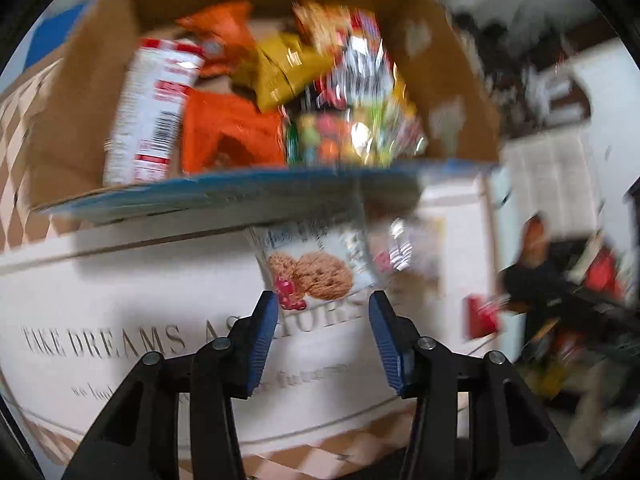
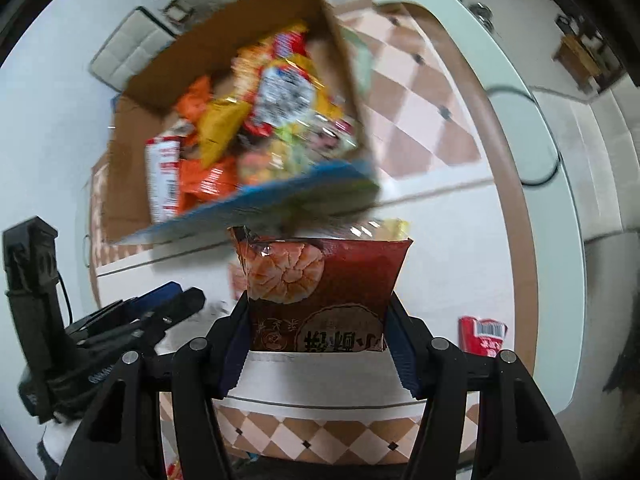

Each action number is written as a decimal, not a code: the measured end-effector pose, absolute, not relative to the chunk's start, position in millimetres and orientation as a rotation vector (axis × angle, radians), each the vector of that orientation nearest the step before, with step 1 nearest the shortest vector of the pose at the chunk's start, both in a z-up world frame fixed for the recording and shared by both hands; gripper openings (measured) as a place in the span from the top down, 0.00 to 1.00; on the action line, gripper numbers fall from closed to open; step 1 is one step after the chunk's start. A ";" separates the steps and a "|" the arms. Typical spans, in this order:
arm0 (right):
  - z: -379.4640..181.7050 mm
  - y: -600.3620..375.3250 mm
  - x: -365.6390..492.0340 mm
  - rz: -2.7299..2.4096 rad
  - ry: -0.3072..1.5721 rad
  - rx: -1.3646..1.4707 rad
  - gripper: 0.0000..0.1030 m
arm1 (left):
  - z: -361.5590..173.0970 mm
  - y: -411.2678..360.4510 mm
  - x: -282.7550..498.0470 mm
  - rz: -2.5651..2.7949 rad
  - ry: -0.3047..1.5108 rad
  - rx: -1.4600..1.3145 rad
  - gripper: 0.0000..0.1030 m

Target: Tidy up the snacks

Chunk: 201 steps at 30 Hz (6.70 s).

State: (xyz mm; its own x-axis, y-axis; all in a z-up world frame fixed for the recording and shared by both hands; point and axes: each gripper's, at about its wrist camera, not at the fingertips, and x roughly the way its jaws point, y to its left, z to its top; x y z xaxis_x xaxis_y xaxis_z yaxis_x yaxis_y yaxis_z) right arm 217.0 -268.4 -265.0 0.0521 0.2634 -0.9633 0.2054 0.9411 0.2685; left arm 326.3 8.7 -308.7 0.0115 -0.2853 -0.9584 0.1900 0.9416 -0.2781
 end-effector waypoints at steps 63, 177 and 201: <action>-301.1 -292.4 172.7 0.052 1.506 0.366 0.38 | -351.6 -26.0 303.3 -0.344 1.505 0.067 0.72; -344.4 -417.4 158.0 -0.220 1.664 0.468 0.08 | -357.1 -134.4 327.9 -0.106 1.491 -0.023 0.10; -386.2 -416.0 149.1 -0.175 1.723 0.585 0.08 | -370.4 -122.5 319.3 -0.013 1.526 -0.121 0.10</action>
